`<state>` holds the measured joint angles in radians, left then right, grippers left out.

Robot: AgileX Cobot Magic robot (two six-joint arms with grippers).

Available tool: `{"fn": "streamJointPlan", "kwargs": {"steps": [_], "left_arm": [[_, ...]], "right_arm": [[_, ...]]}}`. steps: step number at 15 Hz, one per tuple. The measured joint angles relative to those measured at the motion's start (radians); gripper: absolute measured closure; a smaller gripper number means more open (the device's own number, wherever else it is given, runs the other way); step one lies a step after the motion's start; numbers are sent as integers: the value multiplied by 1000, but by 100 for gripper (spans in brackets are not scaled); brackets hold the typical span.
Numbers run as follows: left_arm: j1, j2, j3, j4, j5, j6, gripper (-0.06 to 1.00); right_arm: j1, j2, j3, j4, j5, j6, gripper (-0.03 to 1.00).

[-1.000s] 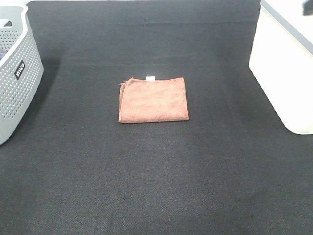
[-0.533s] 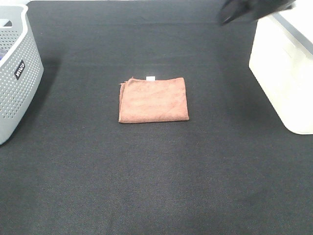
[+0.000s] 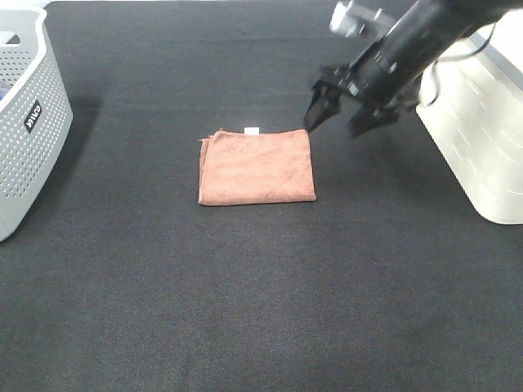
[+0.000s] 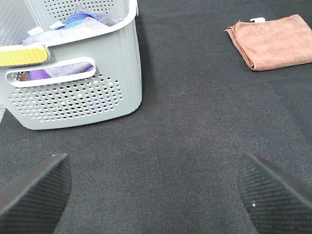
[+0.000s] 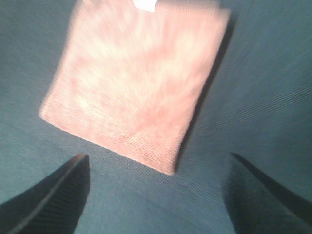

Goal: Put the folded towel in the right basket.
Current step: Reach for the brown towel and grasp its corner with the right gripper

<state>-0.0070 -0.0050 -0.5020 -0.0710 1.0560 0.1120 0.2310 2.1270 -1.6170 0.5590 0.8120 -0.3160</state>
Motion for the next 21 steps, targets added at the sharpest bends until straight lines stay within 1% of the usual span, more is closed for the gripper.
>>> {"fn": "streamJointPlan", "kwargs": {"steps": [2, 4, 5, 7, 11, 14, 16, 17, 20, 21], "left_arm": [[0, 0, 0, 0, 0, 0, 6], [0, 0, 0, 0, 0, 0, 6], [0, 0, 0, 0, 0, 0, 6], [0, 0, 0, 0, 0, 0, 6], [0, 0, 0, 0, 0, 0, 6], [0, 0, 0, 0, 0, 0, 6], [0, 0, 0, 0, 0, 0, 6], [0, 0, 0, 0, 0, 0, 6], [0, 0, 0, 0, 0, 0, 6], [0, 0, 0, 0, 0, 0, 6]], "right_arm": [[0, 103, -91, 25, 45, 19, 26], [-2, 209, -196, 29, 91, 28, 26], [-11, 276, -271, 36, 123, 50, 26], [-30, 331, -335, 43, 141, 56, 26], [-36, 353, -358, 67, 153, 32, 32], [-36, 369, -360, 83, 154, 23, 32], [-37, 386, -364, 150, 154, -11, 36], [-36, 402, -365, 209, 154, -40, 47], [-36, 417, -365, 257, 154, -62, 88], [-36, 417, -365, 257, 154, -62, 88]]}}
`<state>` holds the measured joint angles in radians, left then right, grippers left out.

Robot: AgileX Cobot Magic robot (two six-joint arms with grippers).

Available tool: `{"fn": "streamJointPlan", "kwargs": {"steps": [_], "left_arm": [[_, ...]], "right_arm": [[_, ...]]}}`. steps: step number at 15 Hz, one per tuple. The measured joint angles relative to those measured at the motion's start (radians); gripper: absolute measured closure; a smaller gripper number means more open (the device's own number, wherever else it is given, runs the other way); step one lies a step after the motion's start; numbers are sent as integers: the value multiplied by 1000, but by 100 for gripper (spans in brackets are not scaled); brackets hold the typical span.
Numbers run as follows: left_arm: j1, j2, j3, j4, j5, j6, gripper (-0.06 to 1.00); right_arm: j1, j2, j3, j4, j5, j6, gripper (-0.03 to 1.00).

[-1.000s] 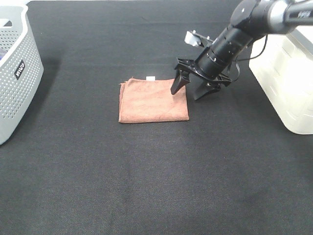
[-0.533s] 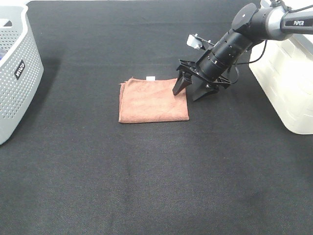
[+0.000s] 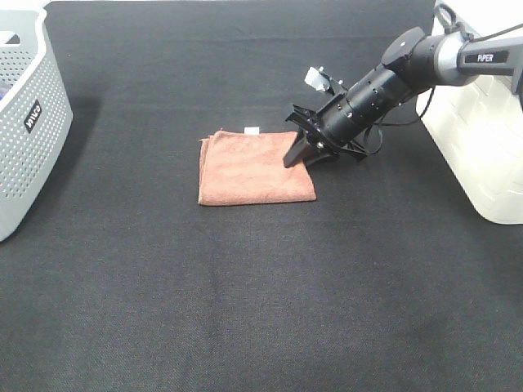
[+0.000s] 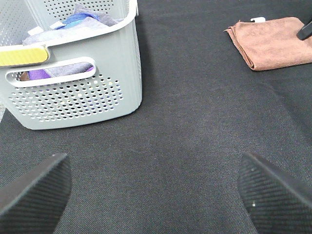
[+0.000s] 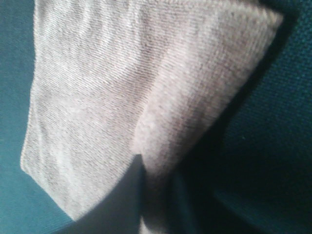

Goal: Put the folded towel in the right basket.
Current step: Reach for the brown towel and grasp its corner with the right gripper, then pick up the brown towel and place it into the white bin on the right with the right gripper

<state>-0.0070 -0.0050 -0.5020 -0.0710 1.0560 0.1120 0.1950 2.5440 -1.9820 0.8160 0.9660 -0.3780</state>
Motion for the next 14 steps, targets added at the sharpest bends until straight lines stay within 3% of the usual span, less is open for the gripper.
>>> {"fn": "streamJointPlan", "kwargs": {"steps": [1, 7, 10, 12, 13, 14], "left_arm": [[0, 0, 0, 0, 0, 0, 6], [0, 0, 0, 0, 0, 0, 6], [0, 0, 0, 0, 0, 0, 6], [0, 0, 0, 0, 0, 0, 6], [0, 0, 0, 0, 0, 0, 6], [0, 0, 0, 0, 0, 0, 6]], "right_arm": [[0, 0, -2, 3, 8, 0, 95], [2, -18, -191, -25, 163, 2, 95], [22, -104, -321, -187, 237, 48, 95], [53, -162, -390, -329, 240, 107, 95], [53, -162, -390, -329, 240, 107, 95], [60, -194, -411, -395, 243, 148, 95]]}}
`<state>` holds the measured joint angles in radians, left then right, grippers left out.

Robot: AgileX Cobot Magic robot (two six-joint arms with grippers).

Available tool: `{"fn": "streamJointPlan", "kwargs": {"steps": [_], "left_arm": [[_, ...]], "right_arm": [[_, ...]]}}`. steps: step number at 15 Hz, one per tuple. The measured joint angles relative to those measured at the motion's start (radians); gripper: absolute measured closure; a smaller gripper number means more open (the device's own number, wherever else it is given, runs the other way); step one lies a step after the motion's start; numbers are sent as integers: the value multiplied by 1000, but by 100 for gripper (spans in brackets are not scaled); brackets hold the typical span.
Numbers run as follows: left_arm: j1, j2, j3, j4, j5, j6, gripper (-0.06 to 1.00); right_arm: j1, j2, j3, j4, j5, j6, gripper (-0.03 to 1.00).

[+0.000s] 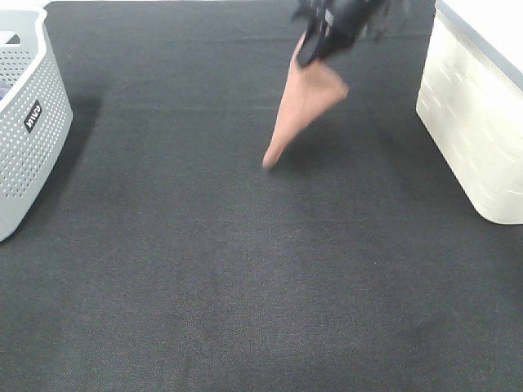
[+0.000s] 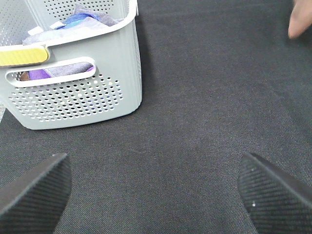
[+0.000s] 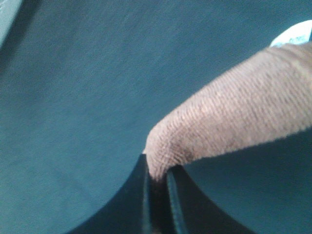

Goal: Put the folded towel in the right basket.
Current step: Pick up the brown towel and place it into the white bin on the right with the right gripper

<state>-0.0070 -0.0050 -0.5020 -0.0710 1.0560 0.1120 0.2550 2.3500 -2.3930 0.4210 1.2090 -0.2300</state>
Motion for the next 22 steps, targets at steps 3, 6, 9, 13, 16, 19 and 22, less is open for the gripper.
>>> {"fn": "streamJointPlan", "kwargs": {"steps": [3, 6, 9, 13, 16, 19, 22], "left_arm": [[0, 0, 0, 0, 0, 0, 6], [0, 0, 0, 0, 0, 0, 6], [0, 0, 0, 0, 0, 0, 6], [0, 0, 0, 0, 0, 0, 6], [0, 0, 0, 0, 0, 0, 6], [0, 0, 0, 0, 0, 0, 6], [0, 0, 0, 0, 0, 0, 6]], "right_arm": [[-16, -126, -16, -173, 3, 96, 95], [-68, -234, -16, -232, 6, 116, 95], [-180, -315, -16, -235, 7, 118, 95], [-357, -328, -8, -238, 7, 118, 95], [-430, -328, 37, -244, 7, 118, 95], [-467, -315, 140, -260, 7, 118, 95], [-467, -246, 167, -262, 13, 133, 91]]}}
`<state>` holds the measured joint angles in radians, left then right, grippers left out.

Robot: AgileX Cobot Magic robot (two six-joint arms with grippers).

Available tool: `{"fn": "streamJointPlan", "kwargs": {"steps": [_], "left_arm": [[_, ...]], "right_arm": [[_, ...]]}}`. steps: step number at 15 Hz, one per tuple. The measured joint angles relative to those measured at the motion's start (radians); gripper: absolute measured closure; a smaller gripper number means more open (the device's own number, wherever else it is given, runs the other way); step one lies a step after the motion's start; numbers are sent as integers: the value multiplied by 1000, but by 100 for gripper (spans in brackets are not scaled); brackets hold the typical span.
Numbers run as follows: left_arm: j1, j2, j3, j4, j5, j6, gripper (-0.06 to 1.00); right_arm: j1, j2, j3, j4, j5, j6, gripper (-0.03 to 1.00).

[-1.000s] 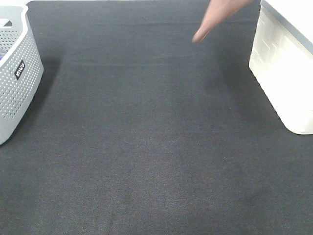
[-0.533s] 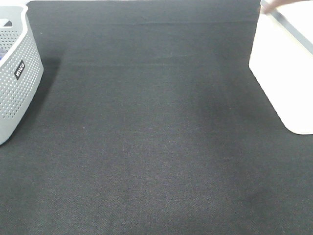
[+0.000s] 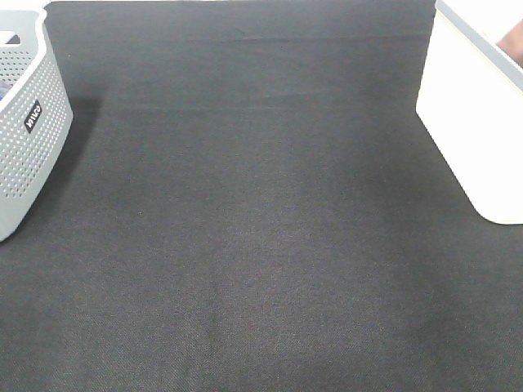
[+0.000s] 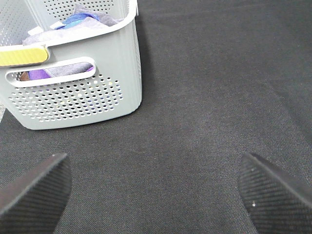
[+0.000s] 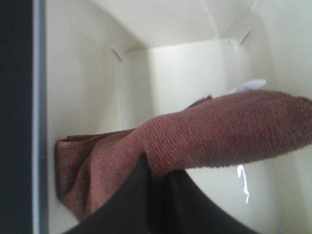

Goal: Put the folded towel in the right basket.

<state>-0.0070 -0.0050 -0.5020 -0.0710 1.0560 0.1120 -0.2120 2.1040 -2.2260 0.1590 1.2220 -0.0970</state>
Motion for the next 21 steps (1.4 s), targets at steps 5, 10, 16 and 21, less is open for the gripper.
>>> {"fn": "streamJointPlan", "kwargs": {"steps": [5, 10, 16, 21], "left_arm": [[0, 0, 0, 0, 0, 0, 6], [0, 0, 0, 0, 0, 0, 6], [0, 0, 0, 0, 0, 0, 6], [0, 0, 0, 0, 0, 0, 6]], "right_arm": [[0, 36, 4, 8, -1, 42, 29], [108, -44, 6, 45, -1, 33, 22], [287, -181, 103, 23, -1, 29, 22], [303, -366, 413, -23, -2, 29, 22]]}}
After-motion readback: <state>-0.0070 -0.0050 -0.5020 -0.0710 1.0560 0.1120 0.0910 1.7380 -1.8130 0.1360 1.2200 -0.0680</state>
